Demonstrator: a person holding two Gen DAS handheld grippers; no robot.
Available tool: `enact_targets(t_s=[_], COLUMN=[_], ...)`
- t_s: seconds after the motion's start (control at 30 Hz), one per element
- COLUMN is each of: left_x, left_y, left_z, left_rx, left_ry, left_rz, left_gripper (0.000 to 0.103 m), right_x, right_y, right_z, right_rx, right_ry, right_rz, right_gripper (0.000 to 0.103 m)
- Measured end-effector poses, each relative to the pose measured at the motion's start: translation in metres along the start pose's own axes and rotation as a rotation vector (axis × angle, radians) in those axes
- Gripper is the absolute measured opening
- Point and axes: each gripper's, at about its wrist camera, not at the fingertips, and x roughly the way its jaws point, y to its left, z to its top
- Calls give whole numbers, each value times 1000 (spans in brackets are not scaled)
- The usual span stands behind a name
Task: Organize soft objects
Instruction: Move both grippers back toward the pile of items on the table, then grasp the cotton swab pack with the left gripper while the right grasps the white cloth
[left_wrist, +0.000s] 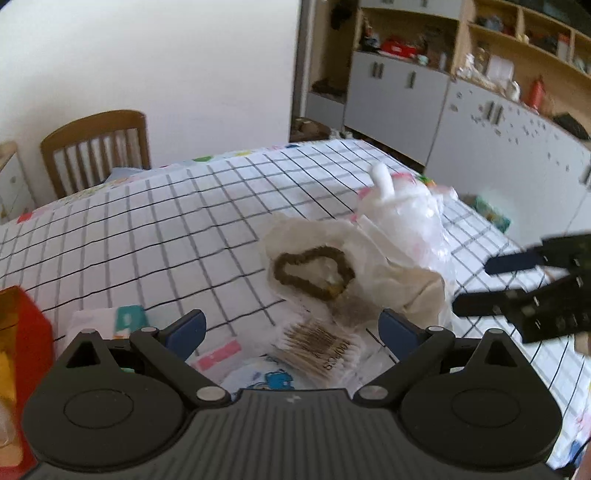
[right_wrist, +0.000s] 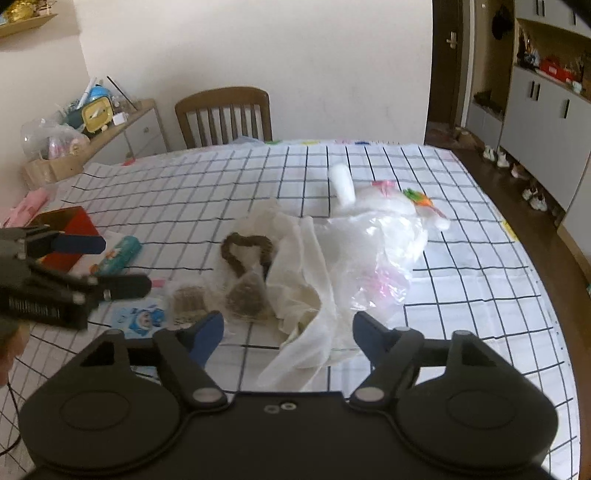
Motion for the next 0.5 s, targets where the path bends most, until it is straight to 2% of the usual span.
enact_targets(t_s=[0.2,0.5], left_x=[30,59], left_y=[-13,-21], left_z=[-10,-18], left_rx=[59,165], left_ry=[51,99], left_rz=[-25,-33], left_gripper=[100,100], right_x=[25,45], right_y=[-17,-19], right_z=[0,1], right_rx=[26,0], right_ry=[57,108], right_rz=[23,61], right_gripper=[66,65])
